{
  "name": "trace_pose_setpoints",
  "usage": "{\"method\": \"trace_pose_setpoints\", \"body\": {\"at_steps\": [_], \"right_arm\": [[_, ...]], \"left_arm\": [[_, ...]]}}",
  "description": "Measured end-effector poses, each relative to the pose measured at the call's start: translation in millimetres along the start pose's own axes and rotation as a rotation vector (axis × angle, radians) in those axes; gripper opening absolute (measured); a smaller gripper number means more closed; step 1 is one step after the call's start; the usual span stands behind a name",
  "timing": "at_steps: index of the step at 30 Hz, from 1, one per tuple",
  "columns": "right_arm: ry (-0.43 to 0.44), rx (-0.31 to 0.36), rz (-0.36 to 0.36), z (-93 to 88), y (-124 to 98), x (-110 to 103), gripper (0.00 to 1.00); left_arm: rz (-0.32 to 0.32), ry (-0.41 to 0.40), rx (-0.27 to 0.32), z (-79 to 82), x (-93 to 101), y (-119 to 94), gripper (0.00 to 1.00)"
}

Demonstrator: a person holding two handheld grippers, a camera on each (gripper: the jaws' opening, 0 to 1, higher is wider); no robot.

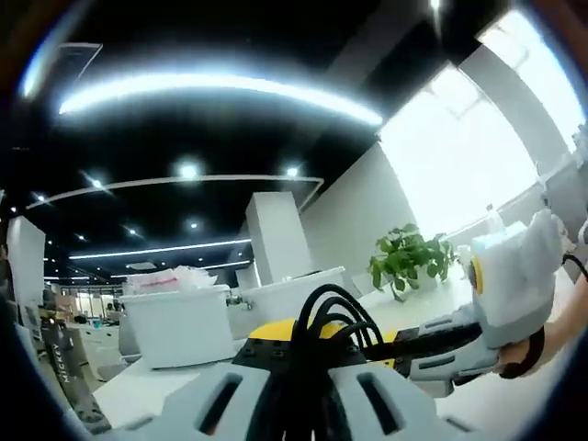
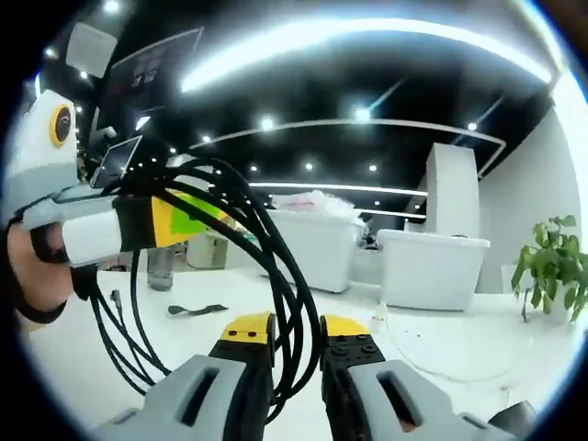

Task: Coil the Type-C to USB data cable on the desktop and secure it with Velcro straps.

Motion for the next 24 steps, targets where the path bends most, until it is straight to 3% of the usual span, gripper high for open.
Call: {"method": "trace_pose_setpoints", "body": {"at_steps": [2,5,10,12,15,17,19,20,22,24], "right_arm": [[-0.023,0.006,0.008,0.1,0,0,0.17],[-0.125,0.049,0.043,9.5,4,3,0.06],[-0.216,0.096,0.050,29.1,5,13,0.04],[-0.273,0.091,0.093,36.9,4,14,0.03],[-0.274,0.053,0.181,44.5,2,10,0.03],[-0.230,-0.012,0.303,42.0,0,-1,0.03],[-0.150,-0.039,0.363,42.7,1,-8,0.03],[-0.154,-0.059,0.411,42.4,0,-11,0.03],[-0.112,-0.066,0.439,47.7,2,-16,0.02],[-0.161,-0.080,0.460,51.2,6,-20,0.02]], "left_arm": [[0.002,0.013,0.001,1.7,-1.4,-1,0.02],[0.005,-0.012,0.001,0.9,-3.8,-1,0.02],[0.012,-0.002,-0.012,-2.2,-9.6,-5,0.02],[0.012,0.020,-0.025,-7.4,-15.2,-6,0.02],[0.016,0.026,-0.046,-18.9,-28.9,-7,0.02],[0.022,0.019,-0.076,-27.6,-38.7,-9,0.02],[0.017,-0.028,-0.118,-39.0,-46.1,-12,0.02],[0.023,-0.045,-0.125,-42.3,-49.9,-13,0.02],[0.022,-0.099,-0.136,-48.6,-50.9,-15,0.02],[0.002,-0.146,-0.155,-55.6,-50.0,-18,0.02]]}}
Point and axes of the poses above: the point that each gripper's makers call its tool centre point, and the gripper's own axes: y roughly forward along the fingers, x roughly to its right, z roughly out of its top, the point moved 2 cm from there along -y, roughly backward along the fingers, and after that the axes turned 15 degrees about x, right-handed, at the moved point
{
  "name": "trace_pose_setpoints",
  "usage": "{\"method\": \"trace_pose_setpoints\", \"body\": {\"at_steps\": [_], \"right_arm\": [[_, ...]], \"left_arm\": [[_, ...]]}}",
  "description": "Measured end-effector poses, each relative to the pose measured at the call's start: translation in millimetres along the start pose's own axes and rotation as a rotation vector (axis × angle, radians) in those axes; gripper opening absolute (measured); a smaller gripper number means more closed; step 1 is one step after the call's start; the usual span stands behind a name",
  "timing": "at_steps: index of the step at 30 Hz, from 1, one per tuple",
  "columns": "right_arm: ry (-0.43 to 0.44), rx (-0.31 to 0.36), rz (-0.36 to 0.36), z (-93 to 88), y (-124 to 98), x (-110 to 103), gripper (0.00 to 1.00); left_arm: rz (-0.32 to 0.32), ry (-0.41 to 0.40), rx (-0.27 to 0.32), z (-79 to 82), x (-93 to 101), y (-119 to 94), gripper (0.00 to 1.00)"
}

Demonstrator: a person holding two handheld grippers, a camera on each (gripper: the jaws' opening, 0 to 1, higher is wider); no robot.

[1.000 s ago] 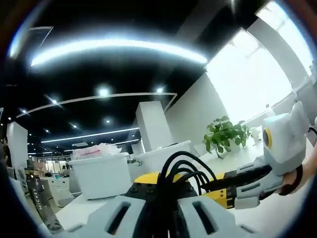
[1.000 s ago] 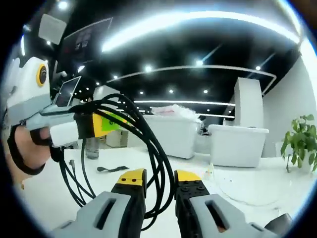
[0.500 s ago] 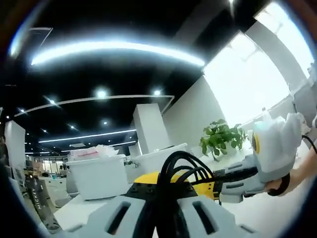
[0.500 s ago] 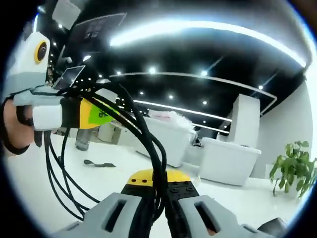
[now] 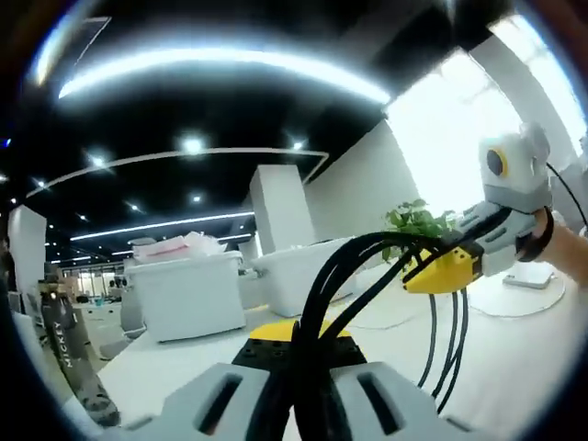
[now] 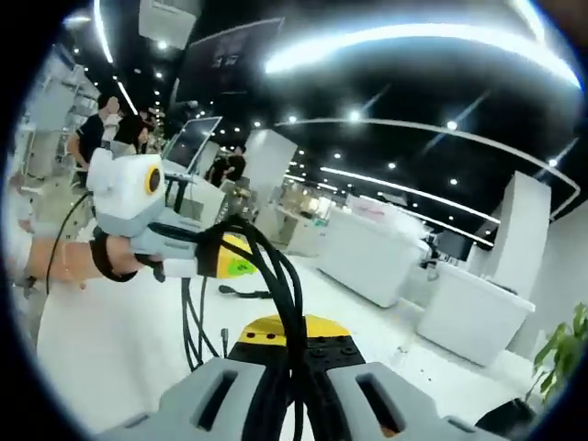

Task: Coil the Type-C to USB data cable on the desktop and secure it with Velcro straps.

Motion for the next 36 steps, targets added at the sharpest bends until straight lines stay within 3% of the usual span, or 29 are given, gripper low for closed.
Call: {"method": "trace_pose_setpoints", "body": {"at_steps": [3,5,7,10,13,17,19,24,26,28,30,33,36], "right_arm": [[-0.072,-0.055,0.041,3.7,7,-3,0.02],[-0.099,-0.095,0.083,4.1,12,-8,0.02],[-0.169,-0.160,0.127,-0.6,15,-12,0.02],[-0.190,-0.176,0.186,-1.4,18,-23,0.02],[-0.234,-0.173,0.191,-0.9,22,-24,0.02],[-0.253,-0.048,0.012,-2.6,31,-6,0.06],[-0.201,0.024,-0.107,-5.9,31,-1,0.11],[-0.185,0.059,-0.226,-23.5,30,-5,0.14],[-0.207,0.008,-0.230,-35.5,32,-9,0.15],[-0.192,0.015,-0.241,-39.3,38,-11,0.19],[-0.127,0.021,-0.272,-41.7,42,-7,0.19],[-0.105,0.020,-0.288,-43.1,49,0,0.23],[0.000,0.024,-0.306,-46.0,50,0,0.25]], "left_arm": [[-0.023,-0.005,-0.012,-7.6,-0.1,-2,0.04],[-0.039,0.023,-0.023,-9.2,2.1,-2,0.15],[-0.058,0.035,-0.015,-4.7,5.0,-2,0.20],[-0.115,0.034,-0.033,-5.3,13.5,-3,0.16],[-0.144,0.142,-0.078,-10.3,14.1,-6,0.07],[-0.056,0.100,-0.059,3.9,2.8,-5,0.03],[-0.029,0.064,-0.049,9.9,-0.9,-5,0.03],[0.009,-0.007,-0.045,9.9,-1.8,-8,0.02],[0.019,-0.021,-0.031,12.6,-2.8,-9,0.02],[0.026,-0.004,-0.011,16.2,-2.3,-10,0.02],[0.015,0.008,-0.005,18.3,0.7,-10,0.02],[-0.008,0.002,0.009,21.1,5.8,-9,0.02],[-0.018,0.007,0.024,24.4,10.5,-9,0.02]]}}
Point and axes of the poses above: the point that each gripper's makers call its tool centre point, and the gripper's own axes: y roughly forward along the fingers, x roughly to its right, z roughly out of its top, the point moved 2 cm from there along -y, roughly backward along the fingers, and after that the axes turned 15 degrees about x, right-handed, at the moved point
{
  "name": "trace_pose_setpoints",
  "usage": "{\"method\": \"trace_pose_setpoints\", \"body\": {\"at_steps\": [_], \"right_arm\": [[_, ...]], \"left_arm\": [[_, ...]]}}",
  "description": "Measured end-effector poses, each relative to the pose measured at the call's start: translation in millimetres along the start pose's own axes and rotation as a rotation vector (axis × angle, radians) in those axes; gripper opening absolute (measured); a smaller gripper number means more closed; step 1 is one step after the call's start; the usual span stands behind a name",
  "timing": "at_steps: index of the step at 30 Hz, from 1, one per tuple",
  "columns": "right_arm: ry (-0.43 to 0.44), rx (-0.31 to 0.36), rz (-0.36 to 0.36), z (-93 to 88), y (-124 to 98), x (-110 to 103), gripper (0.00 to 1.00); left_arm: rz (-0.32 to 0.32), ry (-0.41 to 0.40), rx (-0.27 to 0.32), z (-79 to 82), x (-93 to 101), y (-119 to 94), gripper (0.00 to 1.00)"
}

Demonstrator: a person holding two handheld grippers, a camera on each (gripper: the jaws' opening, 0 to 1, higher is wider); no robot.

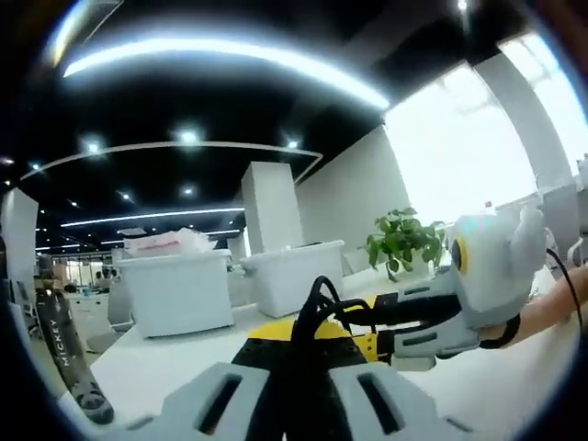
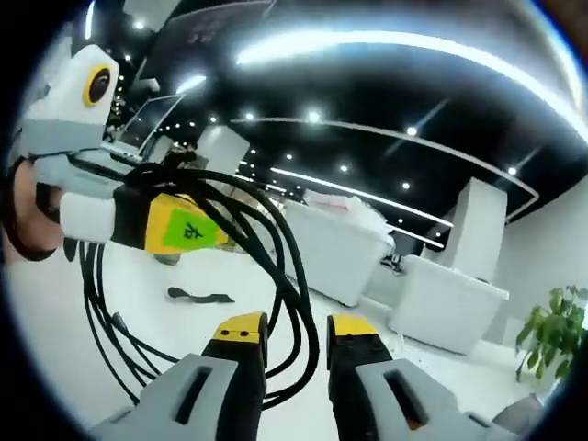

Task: Coil the Type-C to USB data cable on the desktop and secure it with Velcro straps.

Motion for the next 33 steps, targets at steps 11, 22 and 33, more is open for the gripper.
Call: {"method": "trace_pose_setpoints", "body": {"at_steps": [11,22,33], "right_arm": [[0.094,-0.017,-0.068,-9.2,6,0,0.19],[-0.012,-0.012,-0.064,-6.9,8,7,0.07],[-0.125,-0.107,0.214,43.1,-4,-26,0.02]], "left_arm": [[0.008,0.023,0.049,9.9,4.7,1,0.02],[0.021,-0.048,0.024,0.8,2.1,-2,0.02],[0.099,0.025,0.012,18.1,-37.8,-32,0.02]]}}
Point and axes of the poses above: the point that each gripper's makers call its tool centre point, and the gripper's own axes: y roughly forward along the fingers, x roughly to its right, z roughly out of its top, the point moved 2 cm from there along -y, roughly backward along the fingers, and after that the axes turned 15 degrees about x, right-handed, at the moved point
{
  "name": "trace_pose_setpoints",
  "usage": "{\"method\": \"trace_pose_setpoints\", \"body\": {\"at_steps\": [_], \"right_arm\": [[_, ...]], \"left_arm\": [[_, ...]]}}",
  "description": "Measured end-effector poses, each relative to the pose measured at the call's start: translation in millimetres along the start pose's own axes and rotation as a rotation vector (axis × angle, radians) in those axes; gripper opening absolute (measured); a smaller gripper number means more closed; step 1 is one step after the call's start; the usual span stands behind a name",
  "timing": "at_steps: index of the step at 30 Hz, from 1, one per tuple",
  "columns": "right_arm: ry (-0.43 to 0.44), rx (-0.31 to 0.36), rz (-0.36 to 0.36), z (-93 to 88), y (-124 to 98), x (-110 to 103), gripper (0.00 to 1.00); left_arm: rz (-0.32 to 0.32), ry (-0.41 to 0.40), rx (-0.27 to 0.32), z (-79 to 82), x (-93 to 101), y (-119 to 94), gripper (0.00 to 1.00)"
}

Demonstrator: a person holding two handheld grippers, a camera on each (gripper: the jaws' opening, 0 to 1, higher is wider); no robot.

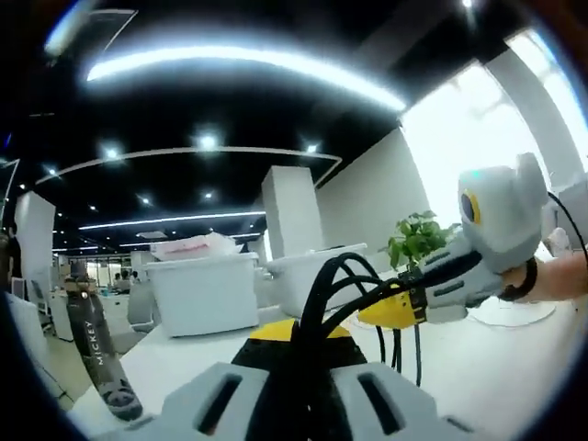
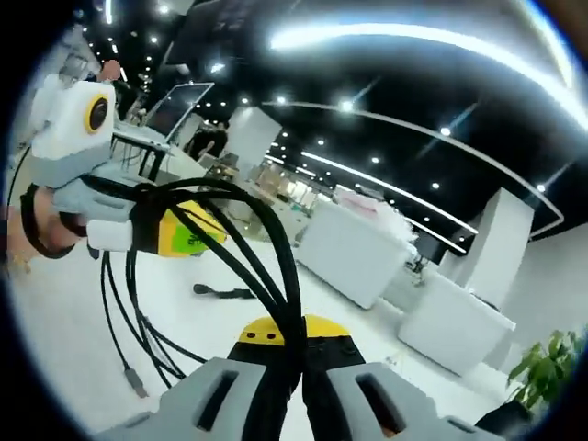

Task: Coil the Type-C to USB data cable on the desktop and secure it with Velcro straps.

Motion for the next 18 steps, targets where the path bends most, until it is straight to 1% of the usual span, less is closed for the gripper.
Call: {"method": "trace_pose_setpoints", "body": {"at_steps": [1,2,3,4,5,7,9,10,11,13,14,15,16,17,18], "right_arm": [[0.038,-0.010,0.028,5.8,-2,-8,0.02],[0.044,-0.017,0.061,9.4,-1,-14,0.02],[0.068,-0.031,0.087,12.5,-1,-19,0.02],[0.106,-0.028,0.097,17.2,1,-24,0.02],[0.116,-0.039,0.121,18.7,3,-30,0.02],[0.174,-0.065,0.165,18.2,9,-45,0.02],[0.214,-0.107,0.211,8.8,19,-59,0.02],[0.233,-0.119,0.219,2.7,25,-65,0.02],[0.235,-0.124,0.222,-2.1,30,-67,0.02],[0.263,-0.131,0.240,-21.1,45,-81,0.03],[0.273,-0.128,0.241,-26.0,49,-85,0.04],[0.273,-0.102,0.276,-31.7,54,-96,0.04],[0.282,-0.087,0.289,-34.4,56,-101,0.06],[0.323,-0.059,0.298,-31.8,58,-105,0.09],[0.386,-0.022,0.305,-25.1,58,-106,0.12]], "left_arm": [[-0.003,0.005,-0.012,3.6,-3.6,-5,0.02],[-0.001,0.010,-0.021,6.1,-7.4,-10,0.02],[-0.001,0.014,-0.031,8.3,-11.1,-14,0.02],[0.003,0.014,-0.043,9.8,-15.3,-18,0.02],[0.006,0.014,-0.060,10.9,-19.6,-23,0.02],[0.020,0.009,-0.104,9.4,-29.2,-31,0.02],[0.038,0.029,-0.163,-0.1,-40.0,-40,0.02],[0.047,0.034,-0.174,-6.3,-44.4,-43,0.02],[0.050,0.035,-0.192,-15.1,-48.4,-46,0.02],[0.058,0.007,-0.224,-33.6,-57.5,-53,0.02],[0.068,-0.004,-0.238,-42.8,-63.3,-56,0.02],[0.082,-0.006,-0.252,-51.3,-70.0,-59,0.02],[0.098,-0.006,-0.272,-59.7,-77.9,-63,0.02],[0.113,-0.007,-0.286,-66.6,-86.4,-65,0.02],[0.136,-0.024,-0.304,-73.3,-95.0,-69,0.02]]}}
Point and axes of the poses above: the point that each gripper's makers call its tool centre point, and the gripper's own axes: y roughly forward along the fingers, x roughly to its right, z roughly out of its top, the point moved 2 cm from there along -y, roughly backward along the fingers, and after that the axes turned 15 degrees about x, right-handed, at the moved point
